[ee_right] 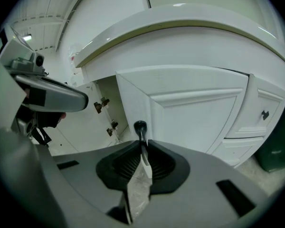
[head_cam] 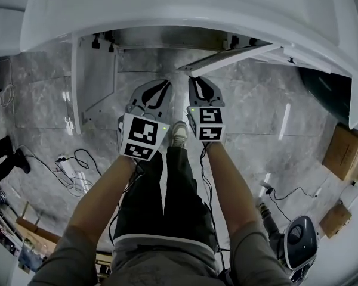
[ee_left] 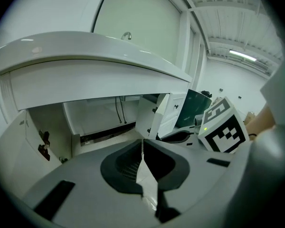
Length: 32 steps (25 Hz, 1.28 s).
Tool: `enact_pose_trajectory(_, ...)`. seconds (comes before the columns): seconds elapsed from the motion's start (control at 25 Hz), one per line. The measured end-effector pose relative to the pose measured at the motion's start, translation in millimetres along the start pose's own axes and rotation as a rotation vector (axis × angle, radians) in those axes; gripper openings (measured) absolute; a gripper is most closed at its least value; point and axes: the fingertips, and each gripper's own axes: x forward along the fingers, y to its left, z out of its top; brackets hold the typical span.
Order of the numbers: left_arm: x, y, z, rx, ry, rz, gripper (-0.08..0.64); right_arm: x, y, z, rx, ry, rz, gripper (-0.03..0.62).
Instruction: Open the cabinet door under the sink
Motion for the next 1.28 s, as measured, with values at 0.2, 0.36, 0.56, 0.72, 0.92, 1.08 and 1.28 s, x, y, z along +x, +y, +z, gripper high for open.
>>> enact_pose_trajectory(0.2, 4, -26, -8, 0.022, 0.018, -0.046, 0.026, -21, -5, -19, -0.026, -0.009, 0.007, 0.057)
enact_pose_trajectory(0.36, 8, -44, -14, 0.042, 0.031, -0.075, 0.026, -39, -14, -34, -0.010, -0.017, -0.009, 0.057)
enact_pose_trajectory(0.56, 14, -65, -14, 0.068, 0.042, -0.108, 0.026, -60, -26, -52, 0.013, -0.033, -0.047, 0.057)
enact_pose_trajectory(0.72, 20, -93, -16, 0.117, 0.058, -0.178, 0.026, -82, -43, -71, 0.076, -0.046, -0.105, 0.057)
enact_pose_trajectory(0.92, 33, -136, -22, 0.189, 0.087, -0.273, 0.026, -110, -75, -93, 0.145, -0.049, -0.174, 0.057)
enact_pose_trajectory(1.08, 49, -169, -21, 0.232, 0.096, -0.340, 0.026, -131, -107, -112, 0.233, -0.070, -0.240, 0.051)
enact_pose_trajectory(1.28, 70, -218, -21, 0.273, 0.095, -0.432, 0.026, -157, -152, -132, 0.295, -0.124, -0.297, 0.041)
